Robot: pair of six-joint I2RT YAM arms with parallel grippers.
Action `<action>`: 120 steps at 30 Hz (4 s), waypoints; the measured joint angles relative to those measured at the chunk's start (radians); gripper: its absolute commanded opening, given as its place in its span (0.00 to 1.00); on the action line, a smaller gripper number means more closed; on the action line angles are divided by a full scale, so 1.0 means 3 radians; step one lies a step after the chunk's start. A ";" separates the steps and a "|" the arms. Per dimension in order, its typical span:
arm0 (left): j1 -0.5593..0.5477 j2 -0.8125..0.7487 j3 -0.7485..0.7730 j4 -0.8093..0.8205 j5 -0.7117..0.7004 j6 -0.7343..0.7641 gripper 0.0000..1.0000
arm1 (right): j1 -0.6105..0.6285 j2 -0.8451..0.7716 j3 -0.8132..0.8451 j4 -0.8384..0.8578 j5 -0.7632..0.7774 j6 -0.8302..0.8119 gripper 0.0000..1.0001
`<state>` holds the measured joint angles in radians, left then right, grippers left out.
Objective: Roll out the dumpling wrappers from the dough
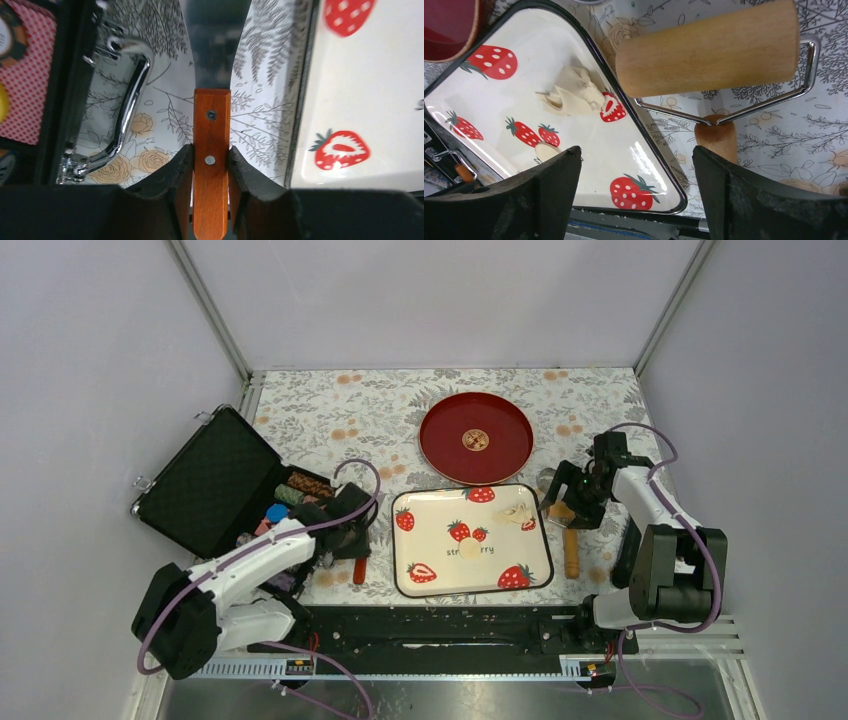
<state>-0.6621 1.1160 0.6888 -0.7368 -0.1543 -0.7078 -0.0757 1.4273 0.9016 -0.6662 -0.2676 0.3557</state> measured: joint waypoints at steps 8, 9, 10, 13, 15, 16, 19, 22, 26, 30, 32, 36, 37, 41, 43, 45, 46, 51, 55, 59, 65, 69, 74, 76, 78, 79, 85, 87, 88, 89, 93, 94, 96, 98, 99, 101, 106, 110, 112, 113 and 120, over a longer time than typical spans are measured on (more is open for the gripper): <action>-0.0114 0.0361 -0.0128 0.0103 0.0089 -0.0062 0.59 | 0.0000 -0.0001 -0.0069 0.0024 -0.0086 -0.0003 0.90; -0.0125 0.0394 -0.0127 0.0109 0.0090 -0.0067 0.60 | 0.0000 -0.0003 -0.0069 0.0024 -0.0100 -0.0004 0.90; -0.0131 0.0435 -0.0127 0.0114 0.0090 -0.0072 0.60 | 0.0000 -0.0003 -0.0069 0.0024 -0.0108 -0.0004 0.90; -0.0148 0.0577 -0.0121 0.0132 0.0088 -0.0083 0.60 | 0.0000 -0.0003 -0.0069 0.0024 -0.0113 -0.0004 0.90; -0.0155 0.0680 -0.0104 0.0134 0.0080 -0.0085 0.57 | 0.0000 -0.0003 -0.0069 0.0025 -0.0123 -0.0005 0.90; -0.0158 0.0707 -0.0083 0.0131 0.0079 -0.0085 0.54 | 0.0000 -0.0003 -0.0069 0.0027 -0.0130 -0.0005 0.90; -0.0170 0.0790 -0.0032 0.0130 0.0069 -0.0084 0.35 | 0.0000 -0.0003 -0.0069 0.0048 -0.0136 -0.0006 0.90; -0.0175 0.0881 0.0033 0.0137 0.0079 -0.0102 0.08 | 0.0000 -0.0003 -0.0069 0.0072 -0.0137 -0.0013 0.91; -0.0206 0.0980 0.0118 0.0108 0.0080 -0.0088 0.00 | 0.0000 -0.0003 -0.0069 0.0074 -0.0140 -0.0015 0.92; -0.0210 0.0968 0.0118 0.0111 0.0078 -0.0088 0.00 | 0.0000 -0.0003 -0.0075 0.0081 -0.0167 -0.0019 0.94; -0.0210 0.0928 0.0112 0.0113 0.0075 -0.0097 0.00 | 0.0000 -0.0003 -0.0083 0.0083 -0.0189 -0.0025 0.96; -0.0210 0.0656 0.0114 0.0079 0.0047 -0.0156 0.00 | 0.0000 -0.0005 -0.0092 0.0085 -0.0220 -0.0032 0.98; -0.0210 0.0570 0.0125 0.0066 0.0031 -0.0172 0.00 | 0.0000 -0.0008 -0.0094 0.0085 -0.0224 -0.0034 0.98; -0.0210 0.0300 0.0298 -0.0067 -0.0078 -0.0205 0.00 | 0.0000 -0.0022 -0.0100 0.0085 -0.0228 -0.0039 0.98; -0.0209 0.0196 0.0407 -0.0099 -0.0139 -0.0203 0.00 | 0.0000 -0.0028 -0.0100 0.0085 -0.0237 -0.0039 0.99; -0.0209 0.0106 0.0483 -0.0116 -0.0183 -0.0189 0.00 | 0.0000 -0.0034 -0.0103 0.0085 -0.0252 -0.0039 0.99; -0.0209 0.0065 0.0518 -0.0121 -0.0198 -0.0167 0.00 | 0.0000 -0.0037 -0.0104 0.0086 -0.0257 -0.0041 0.99; -0.0209 -0.0083 0.0607 -0.0117 -0.0160 0.0195 0.00 | 0.0000 -0.0057 -0.0126 0.0089 -0.0312 -0.0043 1.00; -0.0209 -0.0099 0.0675 -0.0121 0.0057 0.0668 0.00 | 0.0000 -0.0058 -0.0150 0.0098 -0.0332 -0.0056 0.99; -0.0209 -0.0100 0.0828 -0.0132 0.0238 0.1133 0.00 | 0.0001 -0.0058 -0.0175 0.0099 -0.0388 -0.0066 1.00; -0.0209 -0.0149 0.1146 -0.0135 0.0468 0.2015 0.00 | 0.0005 -0.0058 -0.0196 0.0098 -0.0399 -0.0076 0.99; -0.0209 -0.0230 0.1288 -0.0198 0.0608 0.2566 0.00 | 0.0006 -0.0058 -0.0196 0.0098 -0.0399 -0.0080 1.00; -0.0209 -0.0258 0.1382 -0.0415 0.0755 0.3159 0.00 | 0.0006 -0.0058 -0.0200 0.0098 -0.0401 -0.0089 0.99; -0.0209 -0.0205 0.1408 -0.0557 0.0825 0.3342 0.00 | 0.0006 -0.0058 -0.0200 0.0098 -0.0401 -0.0090 0.99; -0.0209 -0.0107 0.1434 -0.0683 0.0881 0.3468 0.00 | 0.0008 -0.0058 -0.0201 0.0098 -0.0402 -0.0092 0.99; -0.0209 -0.0029 0.1446 -0.0745 0.0905 0.3524 0.00 | 0.0011 -0.0058 -0.0201 0.0098 -0.0402 -0.0092 1.00; -0.0212 0.0350 0.1448 -0.0900 0.0980 0.3580 0.00 | 0.0219 -0.0094 -0.0188 0.0050 -0.0398 -0.0086 0.96; -0.0217 0.0411 0.1432 -0.0877 0.1007 0.3549 0.00 | 0.0460 -0.0142 -0.0169 0.0045 -0.0416 -0.0055 0.93; -0.0221 0.0434 0.1425 -0.0875 0.1022 0.3529 0.00 | 0.0567 -0.0164 -0.0161 0.0047 -0.0450 -0.0029 0.90; -0.0233 0.0459 0.1418 -0.0862 0.1033 0.3508 0.00 | 0.0706 -0.0195 -0.0160 0.0071 -0.0495 0.0018 0.86; -0.0328 0.0609 0.1377 -0.0813 0.1063 0.3436 0.00 | 0.1143 -0.0309 -0.0179 0.0350 -0.0791 0.0354 0.59; -0.0362 0.0669 0.1366 -0.0796 0.1068 0.3412 0.00 | 0.1228 -0.0343 -0.0203 0.0496 -0.0881 0.0481 0.48; -0.0407 0.0757 0.1336 -0.0763 0.1074 0.3366 0.00 | 0.1357 -0.0385 -0.0262 0.0786 -0.1022 0.0726 0.34; -0.0450 0.0819 0.1289 -0.0708 0.1074 0.3302 0.00 | 0.1464 -0.0385 -0.0318 0.1068 -0.1108 0.0979 0.22; -0.0465 0.0829 0.1263 -0.0679 0.1074 0.3276 0.00 | 0.1518 -0.0369 -0.0343 0.1219 -0.1141 0.1116 0.18; -0.0482 0.0828 0.1217 -0.0640 0.1074 0.3222 0.00 | 0.1629 -0.0276 -0.0347 0.1462 -0.1186 0.1320 0.13; -0.0496 0.0807 0.1157 -0.0538 0.1059 0.3133 0.00 | 0.1926 0.0197 -0.0259 0.1834 -0.1217 0.1619 0.09; -0.0500 0.0720 0.1123 -0.0504 0.1029 0.3105 0.00 | 0.2145 0.0540 -0.0050 0.1891 -0.1209 0.1701 0.08; -0.0501 0.0664 0.1106 -0.0502 0.1017 0.3090 0.00 | 0.2230 0.0638 0.0032 0.1920 -0.1207 0.1720 0.08; -0.0501 0.0641 0.1101 -0.0505 0.1011 0.3080 0.00 | 0.2263 0.0665 0.0053 0.1929 -0.1203 0.1724 0.08; -0.0504 0.0479 0.0979 -0.0431 0.0946 0.3054 0.00 | 0.2360 0.0736 0.0098 0.1920 -0.1153 0.1720 0.08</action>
<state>-0.8131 1.2598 0.9825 -0.8661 0.1295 0.2085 0.6323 1.6482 0.9310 -0.0902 -0.6136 0.8719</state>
